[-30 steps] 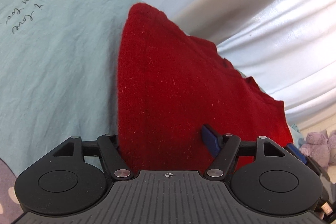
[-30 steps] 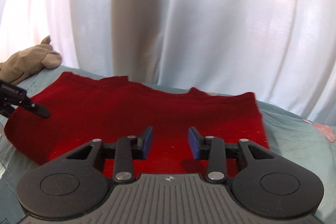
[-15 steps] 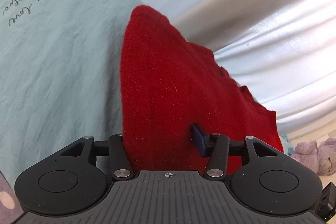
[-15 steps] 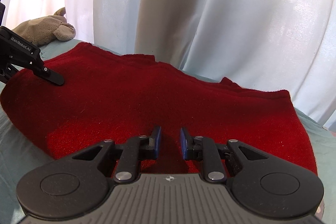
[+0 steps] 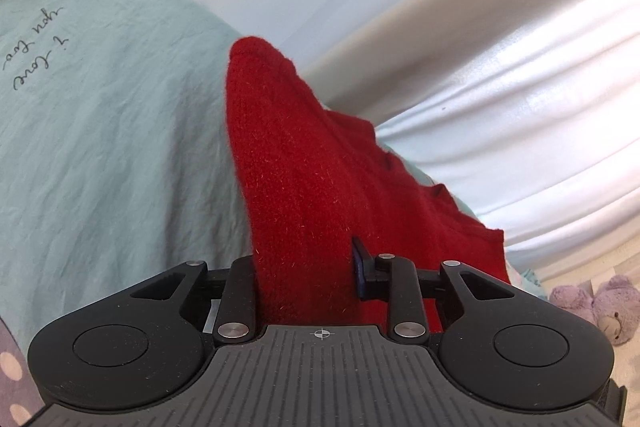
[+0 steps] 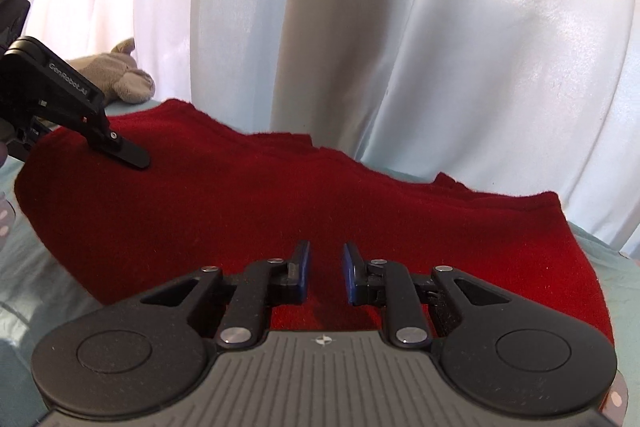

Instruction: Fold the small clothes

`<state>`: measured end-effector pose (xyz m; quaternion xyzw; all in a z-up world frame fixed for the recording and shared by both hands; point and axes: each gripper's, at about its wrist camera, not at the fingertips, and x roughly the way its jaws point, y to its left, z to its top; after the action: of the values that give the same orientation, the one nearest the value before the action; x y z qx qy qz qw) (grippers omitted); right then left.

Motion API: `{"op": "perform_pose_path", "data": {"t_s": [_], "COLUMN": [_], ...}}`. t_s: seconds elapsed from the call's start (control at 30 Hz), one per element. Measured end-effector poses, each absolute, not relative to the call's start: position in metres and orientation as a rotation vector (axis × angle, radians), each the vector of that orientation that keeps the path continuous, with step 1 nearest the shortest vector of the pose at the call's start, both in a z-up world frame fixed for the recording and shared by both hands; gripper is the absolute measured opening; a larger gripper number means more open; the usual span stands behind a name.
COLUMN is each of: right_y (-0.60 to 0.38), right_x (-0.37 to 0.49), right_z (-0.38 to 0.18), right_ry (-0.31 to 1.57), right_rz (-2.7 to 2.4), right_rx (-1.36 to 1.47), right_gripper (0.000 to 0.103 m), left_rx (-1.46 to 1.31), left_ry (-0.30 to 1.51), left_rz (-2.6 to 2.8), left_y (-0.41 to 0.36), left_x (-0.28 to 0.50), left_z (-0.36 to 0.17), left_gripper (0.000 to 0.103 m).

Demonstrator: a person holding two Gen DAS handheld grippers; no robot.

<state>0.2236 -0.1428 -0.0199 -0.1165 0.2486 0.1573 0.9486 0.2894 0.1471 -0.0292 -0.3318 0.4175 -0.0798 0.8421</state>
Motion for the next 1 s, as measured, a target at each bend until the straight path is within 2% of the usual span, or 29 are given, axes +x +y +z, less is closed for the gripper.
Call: {"op": "perform_pose_path", "data": {"t_s": [0.07, 0.13, 0.23, 0.43, 0.6, 0.7, 0.77, 0.9, 1.0], "right_y": [-0.14, -0.132, -0.127, -0.17, -0.216, -0.247, -0.265, -0.296, -0.307], "right_x": [0.219, 0.225, 0.224, 0.231, 0.217, 0.215, 0.216, 0.215, 0.209], "right_z": [-0.021, -0.036, -0.044, -0.021, -0.004, 0.002, 0.001, -0.004, -0.003], "right_ry": [0.476, 0.57, 0.55, 0.603, 0.557, 0.553, 0.57, 0.62, 0.624], "right_rz": [0.333, 0.366, 0.378, 0.387, 0.324, 0.268, 0.224, 0.181, 0.177], "right_rx": [-0.236, -0.264, -0.317, -0.042, 0.085, 0.148, 0.183, 0.276, 0.312], "right_gripper": [0.018, 0.02, 0.02, 0.02, 0.021, 0.026, 0.026, 0.028, 0.032], "left_rx": [-0.706, -0.703, -0.664, -0.548, -0.386, -0.297, -0.249, -0.107, -0.106], "left_ry": [0.876, 0.867, 0.86, 0.834, 0.847, 0.875, 0.879, 0.809, 0.769], "left_rz": [-0.165, -0.181, -0.214, -0.299, -0.368, -0.401, -0.435, -0.455, -0.495], "left_y": [0.14, 0.132, 0.112, 0.042, -0.039, -0.08, -0.099, -0.118, -0.108], "left_x": [0.29, 0.29, 0.293, 0.304, 0.314, 0.312, 0.309, 0.293, 0.275], "left_z": [-0.019, -0.008, 0.014, 0.056, 0.047, 0.023, 0.001, -0.011, 0.008], "left_gripper": [0.03, 0.029, 0.029, 0.029, 0.031, 0.038, 0.059, 0.07, 0.07]}}
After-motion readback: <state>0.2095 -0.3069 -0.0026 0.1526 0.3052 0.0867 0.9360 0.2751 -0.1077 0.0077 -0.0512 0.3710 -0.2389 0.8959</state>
